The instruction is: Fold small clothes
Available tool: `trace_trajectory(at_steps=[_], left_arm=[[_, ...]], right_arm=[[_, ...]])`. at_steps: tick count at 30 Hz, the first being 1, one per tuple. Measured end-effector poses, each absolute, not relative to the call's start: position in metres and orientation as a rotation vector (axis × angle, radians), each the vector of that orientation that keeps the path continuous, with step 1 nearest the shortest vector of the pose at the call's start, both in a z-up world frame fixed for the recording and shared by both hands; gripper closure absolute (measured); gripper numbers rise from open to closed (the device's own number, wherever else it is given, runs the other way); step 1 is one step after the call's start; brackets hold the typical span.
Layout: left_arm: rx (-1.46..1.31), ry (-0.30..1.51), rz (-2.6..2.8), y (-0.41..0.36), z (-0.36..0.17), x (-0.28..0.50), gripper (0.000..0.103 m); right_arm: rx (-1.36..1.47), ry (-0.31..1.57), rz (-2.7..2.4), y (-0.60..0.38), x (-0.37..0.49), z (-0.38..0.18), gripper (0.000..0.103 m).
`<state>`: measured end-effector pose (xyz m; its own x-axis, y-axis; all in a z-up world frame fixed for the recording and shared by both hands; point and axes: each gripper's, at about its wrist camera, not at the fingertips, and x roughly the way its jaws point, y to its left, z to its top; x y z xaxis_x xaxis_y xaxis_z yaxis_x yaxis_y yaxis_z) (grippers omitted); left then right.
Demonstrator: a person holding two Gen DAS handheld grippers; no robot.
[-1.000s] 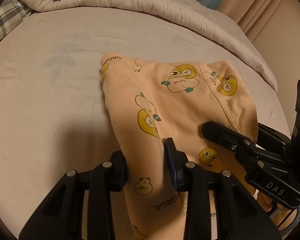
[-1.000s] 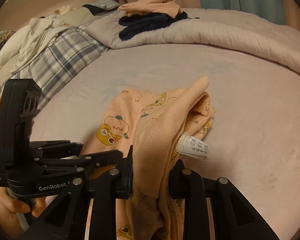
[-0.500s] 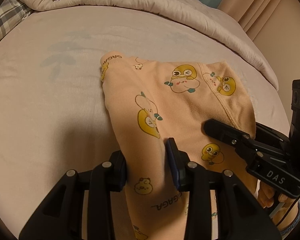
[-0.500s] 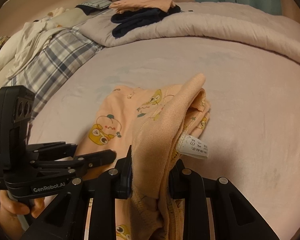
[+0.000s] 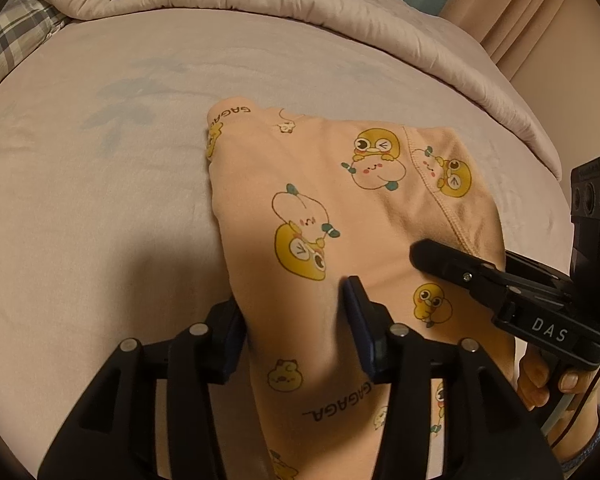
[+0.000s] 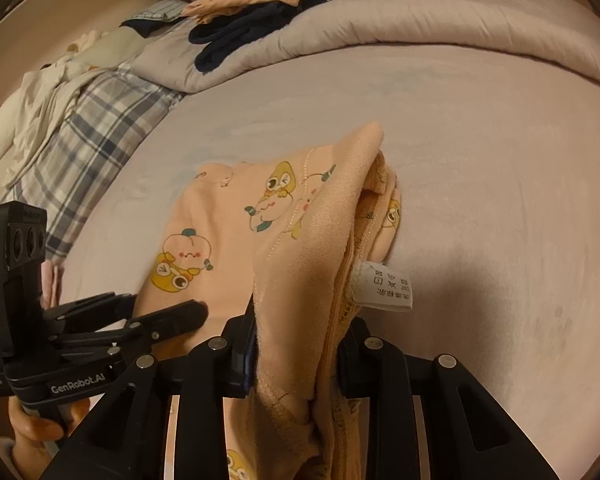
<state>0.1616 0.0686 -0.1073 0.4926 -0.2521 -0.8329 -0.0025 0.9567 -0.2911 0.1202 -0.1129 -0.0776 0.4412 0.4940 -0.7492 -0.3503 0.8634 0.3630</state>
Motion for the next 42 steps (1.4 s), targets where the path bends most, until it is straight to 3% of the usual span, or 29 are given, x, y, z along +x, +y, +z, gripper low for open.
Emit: trace_trajectory(at_steps=[7, 42], left_arm=[[-0.252, 1.045, -0.134, 0.0678, -0.107, 0.1609, 0.047], [-0.261, 1.06, -0.108, 0.0745, -0.1066, 0.1619, 0.037]], right_arm=[[0.149, 0.985, 0.511, -0.1126, 0.1194, -0.0784, 0.069], [0.129, 0.998, 0.492, -0.1125, 0.1196, -0.0794, 0.062]])
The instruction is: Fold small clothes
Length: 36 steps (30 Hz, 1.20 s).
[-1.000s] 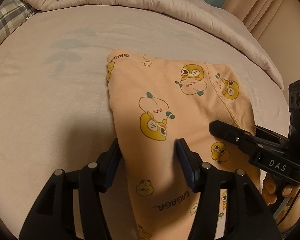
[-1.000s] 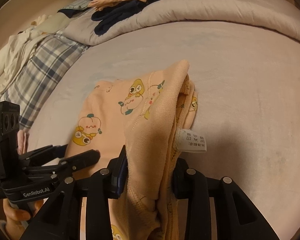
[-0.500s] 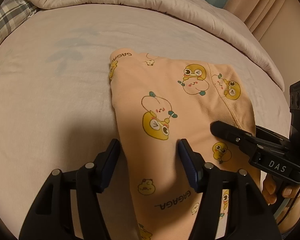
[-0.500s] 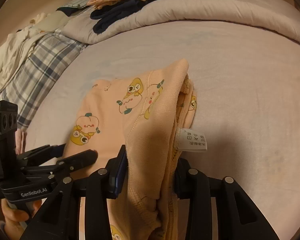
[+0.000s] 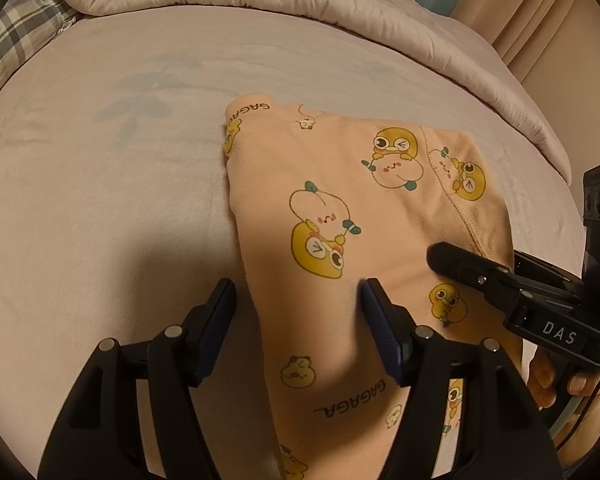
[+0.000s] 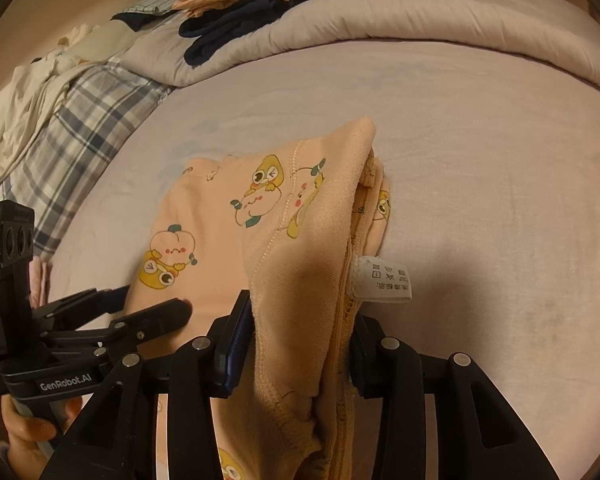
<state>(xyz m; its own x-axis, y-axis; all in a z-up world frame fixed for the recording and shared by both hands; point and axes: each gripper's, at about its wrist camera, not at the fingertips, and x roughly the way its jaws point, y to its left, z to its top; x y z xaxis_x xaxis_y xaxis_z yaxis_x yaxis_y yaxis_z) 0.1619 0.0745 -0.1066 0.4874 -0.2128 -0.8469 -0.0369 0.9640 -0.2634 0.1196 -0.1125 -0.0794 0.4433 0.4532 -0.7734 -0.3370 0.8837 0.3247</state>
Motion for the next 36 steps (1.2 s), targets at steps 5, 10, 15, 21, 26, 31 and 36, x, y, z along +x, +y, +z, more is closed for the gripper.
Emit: trace_trajectory(at_steps=[5, 10, 15, 21, 26, 31, 36], left_arm=[[-0.261, 1.061, -0.105, 0.075, -0.107, 0.161, 0.036], [-0.266, 1.062, -0.102, 0.077, -0.107, 0.158, 0.036], [-0.264, 1.062, -0.1, 0.078, -0.107, 0.155, 0.035], [-0.262, 1.061, -0.095, 0.079, -0.106, 0.151, 0.035], [-0.261, 1.061, -0.089, 0.079, -0.104, 0.146, 0.035], [-0.259, 1.059, -0.085, 0.081, -0.103, 0.142, 0.035], [-0.26, 1.059, -0.084, 0.083, -0.103, 0.141, 0.035]], right_arm=[[0.131, 0.998, 0.49, -0.114, 0.119, -0.079, 0.062], [0.138, 0.999, 0.49, -0.116, 0.119, -0.079, 0.062], [0.143, 0.999, 0.486, -0.118, 0.118, -0.078, 0.062], [0.15, 0.998, 0.48, -0.12, 0.117, -0.077, 0.062], [0.156, 0.994, 0.476, -0.123, 0.115, -0.076, 0.062], [0.161, 0.991, 0.466, -0.127, 0.113, -0.075, 0.062], [0.166, 0.991, 0.457, -0.13, 0.111, -0.074, 0.062]])
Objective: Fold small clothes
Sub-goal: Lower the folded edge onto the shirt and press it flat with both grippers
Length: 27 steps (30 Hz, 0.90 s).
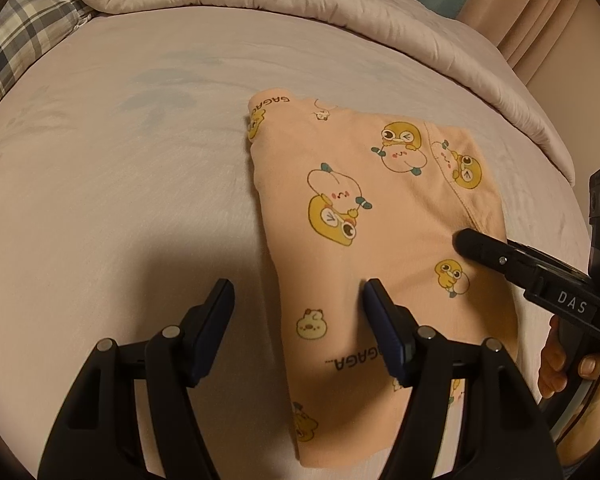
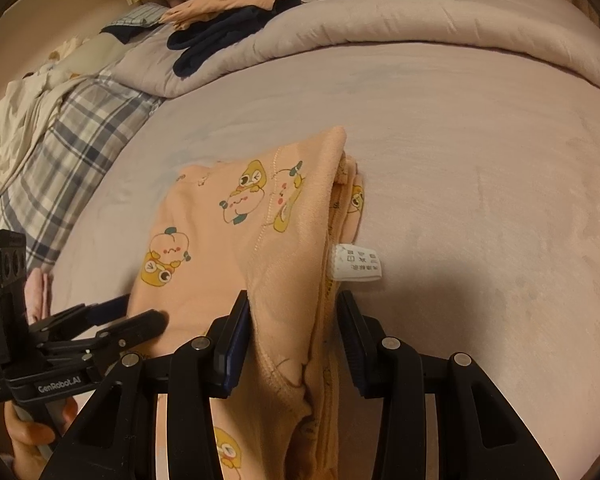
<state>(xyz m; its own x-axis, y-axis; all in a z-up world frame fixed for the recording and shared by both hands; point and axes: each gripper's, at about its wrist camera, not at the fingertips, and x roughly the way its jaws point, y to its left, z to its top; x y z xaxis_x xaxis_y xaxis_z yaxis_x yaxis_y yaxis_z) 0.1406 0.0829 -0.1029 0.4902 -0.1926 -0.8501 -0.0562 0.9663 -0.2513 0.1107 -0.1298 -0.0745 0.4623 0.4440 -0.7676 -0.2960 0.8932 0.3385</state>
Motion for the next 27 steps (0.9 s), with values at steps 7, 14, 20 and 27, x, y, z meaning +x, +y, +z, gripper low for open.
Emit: trace_trajectory(at_steps=[7, 14, 20, 27], left_arm=[[-0.266, 1.06, -0.082, 0.085, -0.103, 0.137, 0.035], [-0.271, 1.061, -0.081, 0.089, -0.102, 0.133, 0.035], [-0.27, 1.062, -0.081, 0.09, -0.102, 0.133, 0.035], [-0.269, 1.066, -0.078, 0.093, -0.103, 0.126, 0.035]], right_arm=[[0.163, 0.993, 0.45, -0.13, 0.108, -0.074, 0.062], [0.172, 0.997, 0.44, -0.134, 0.105, -0.075, 0.056], [0.18, 0.997, 0.442, -0.136, 0.101, -0.074, 0.056], [0.181, 0.99, 0.467, -0.138, 0.096, -0.073, 0.056]])
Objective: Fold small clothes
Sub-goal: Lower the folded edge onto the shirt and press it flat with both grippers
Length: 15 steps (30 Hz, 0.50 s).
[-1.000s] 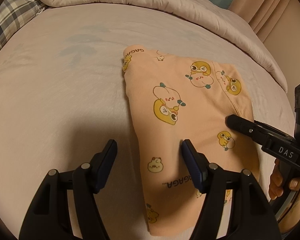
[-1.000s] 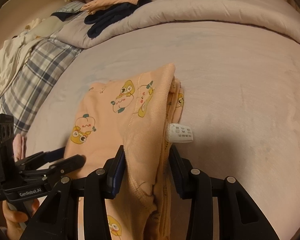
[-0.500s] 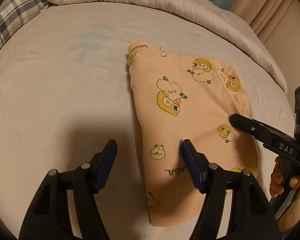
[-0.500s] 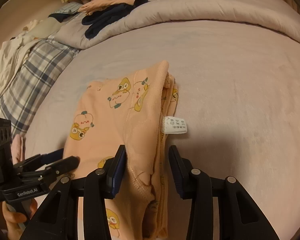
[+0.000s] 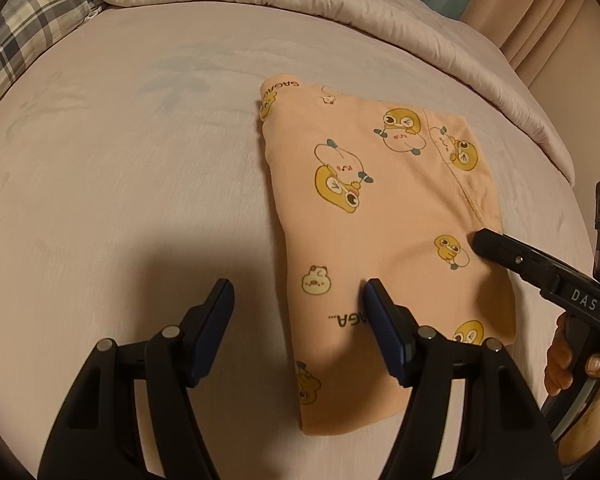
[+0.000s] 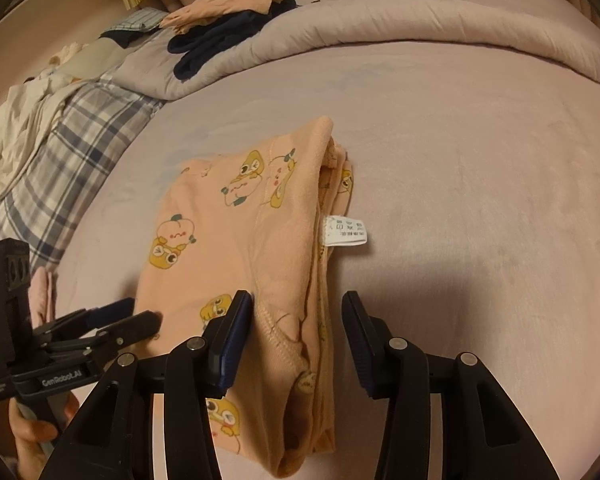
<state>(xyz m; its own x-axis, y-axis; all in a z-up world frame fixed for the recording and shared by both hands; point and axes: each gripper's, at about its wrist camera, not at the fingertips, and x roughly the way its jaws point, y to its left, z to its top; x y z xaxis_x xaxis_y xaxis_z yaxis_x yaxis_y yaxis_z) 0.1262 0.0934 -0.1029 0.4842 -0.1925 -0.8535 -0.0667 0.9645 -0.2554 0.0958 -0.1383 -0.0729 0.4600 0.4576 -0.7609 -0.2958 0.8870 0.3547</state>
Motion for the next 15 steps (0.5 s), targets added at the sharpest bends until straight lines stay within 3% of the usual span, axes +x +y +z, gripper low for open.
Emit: trace_trajectory(at_steps=[15], left_arm=[[-0.272, 1.076, -0.074, 0.0992, -0.1044, 0.1161, 0.035]], right_arm=[[0.157, 1.009, 0.474, -0.14, 0.088, -0.0769, 0.056]])
